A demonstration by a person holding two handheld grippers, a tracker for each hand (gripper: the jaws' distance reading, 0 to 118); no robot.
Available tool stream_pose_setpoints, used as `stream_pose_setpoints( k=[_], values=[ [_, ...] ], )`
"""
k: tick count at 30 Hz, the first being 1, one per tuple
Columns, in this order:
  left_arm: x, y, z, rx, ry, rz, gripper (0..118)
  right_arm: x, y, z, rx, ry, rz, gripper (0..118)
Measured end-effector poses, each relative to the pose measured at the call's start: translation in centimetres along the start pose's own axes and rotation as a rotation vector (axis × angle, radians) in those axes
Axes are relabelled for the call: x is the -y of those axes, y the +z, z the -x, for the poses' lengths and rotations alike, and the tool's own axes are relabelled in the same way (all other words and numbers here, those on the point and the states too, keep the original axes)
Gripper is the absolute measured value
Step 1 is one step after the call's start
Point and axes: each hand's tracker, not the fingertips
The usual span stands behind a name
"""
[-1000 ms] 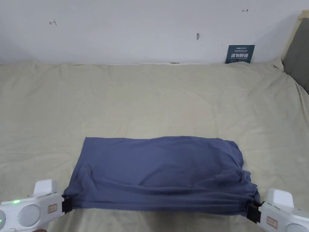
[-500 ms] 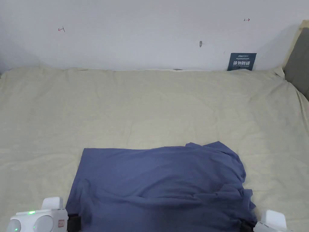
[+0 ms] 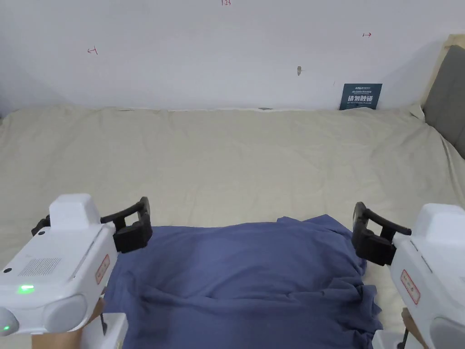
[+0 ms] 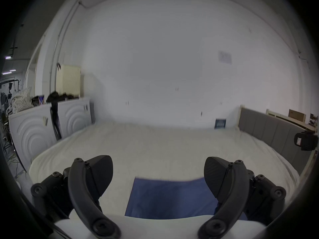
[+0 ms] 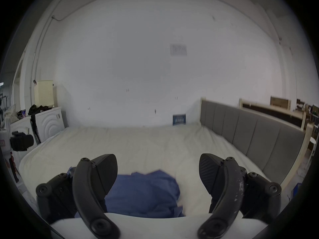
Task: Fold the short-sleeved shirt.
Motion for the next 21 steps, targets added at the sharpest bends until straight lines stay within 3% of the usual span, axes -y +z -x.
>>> stream_pose_setpoints(
  k=[3, 5, 6, 7, 15, 21],
  values=[
    [0.1, 0.2, -1.2, -0.006, 0.011, -0.056, 80, -0.2, 0.5, 0.6, 0.026, 0.044, -0.063, 91],
    [0.3, 0.2, -1.6, -0.001, 0.021, -0.067, 38, 0.1, 0.6, 0.8, 0.022, 0.051, -0.083, 59],
    [0.4, 0.2, -1.8, 0.0, 0.021, -0.072, 17, 0.2, 0.6, 0.8, 0.023, 0.05, -0.086, 35],
    [0.4, 0.0, -1.9, 0.003, 0.021, -0.07, 1, 0.2, 0.5, 0.8, 0.026, 0.05, -0.085, 3],
    [0.8, -2.6, -0.9, 0.019, 0.031, 0.034, 0, 0.9, -1.3, 1.0, 0.026, 0.052, -0.042, 1],
    [2.5, -10.4, 3.7, 0.1, 0.175, 0.344, 0, 1.2, -3.5, 0.8, 0.021, 0.057, 0.007, 2]
  ],
)
